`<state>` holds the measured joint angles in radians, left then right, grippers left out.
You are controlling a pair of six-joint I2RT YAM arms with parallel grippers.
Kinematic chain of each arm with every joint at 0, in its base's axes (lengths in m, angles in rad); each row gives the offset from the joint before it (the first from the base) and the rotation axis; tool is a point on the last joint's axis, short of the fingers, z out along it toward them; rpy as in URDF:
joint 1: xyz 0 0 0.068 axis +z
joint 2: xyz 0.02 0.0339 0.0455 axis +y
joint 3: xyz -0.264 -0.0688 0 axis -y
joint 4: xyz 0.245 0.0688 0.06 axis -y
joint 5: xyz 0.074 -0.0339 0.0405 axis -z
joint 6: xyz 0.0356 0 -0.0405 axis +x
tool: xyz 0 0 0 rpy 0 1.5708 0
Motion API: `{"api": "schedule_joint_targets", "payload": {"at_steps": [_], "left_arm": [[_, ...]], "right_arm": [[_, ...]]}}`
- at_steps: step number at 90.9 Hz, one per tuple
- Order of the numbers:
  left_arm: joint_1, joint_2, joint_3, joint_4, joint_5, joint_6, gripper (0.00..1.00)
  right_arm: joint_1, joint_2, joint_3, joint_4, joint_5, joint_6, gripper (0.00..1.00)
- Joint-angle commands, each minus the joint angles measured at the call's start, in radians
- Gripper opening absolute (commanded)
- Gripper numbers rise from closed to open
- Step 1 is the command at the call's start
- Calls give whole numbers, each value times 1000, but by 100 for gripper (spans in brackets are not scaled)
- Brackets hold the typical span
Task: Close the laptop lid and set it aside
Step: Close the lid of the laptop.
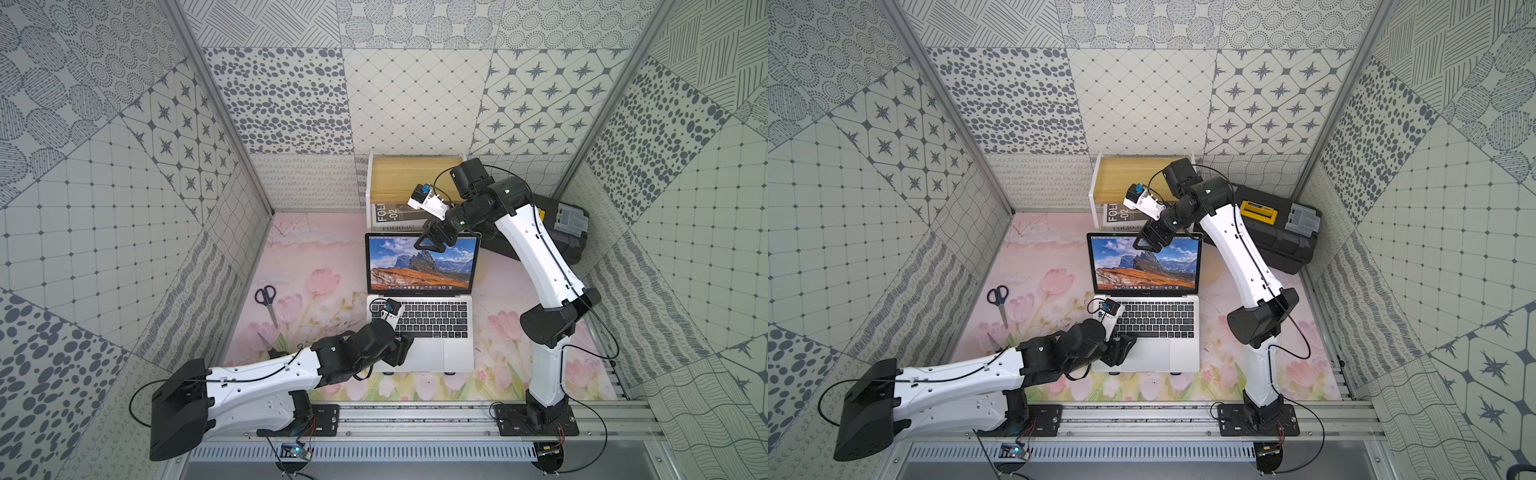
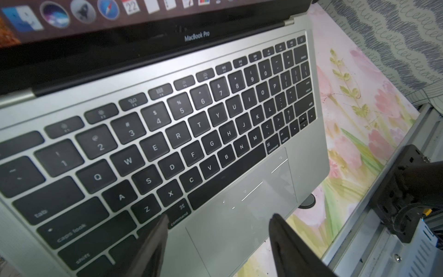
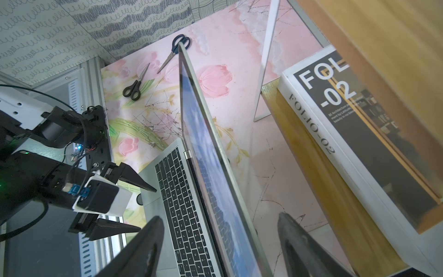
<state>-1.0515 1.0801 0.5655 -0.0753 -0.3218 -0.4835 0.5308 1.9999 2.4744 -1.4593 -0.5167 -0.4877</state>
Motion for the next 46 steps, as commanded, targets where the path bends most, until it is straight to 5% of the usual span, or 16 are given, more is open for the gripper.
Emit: {"api": "schedule_joint_targets", "payload": {"at_steps": [1,46], "left_arm": [[-8,12,-12,59,-39,-51,70],[-7,78,-40,65,-96,-132,70]], "right_arm": [[9,-6,4,-21,-49,-40,76],[33,-52,-58,-30,-90,-76,61]]}}
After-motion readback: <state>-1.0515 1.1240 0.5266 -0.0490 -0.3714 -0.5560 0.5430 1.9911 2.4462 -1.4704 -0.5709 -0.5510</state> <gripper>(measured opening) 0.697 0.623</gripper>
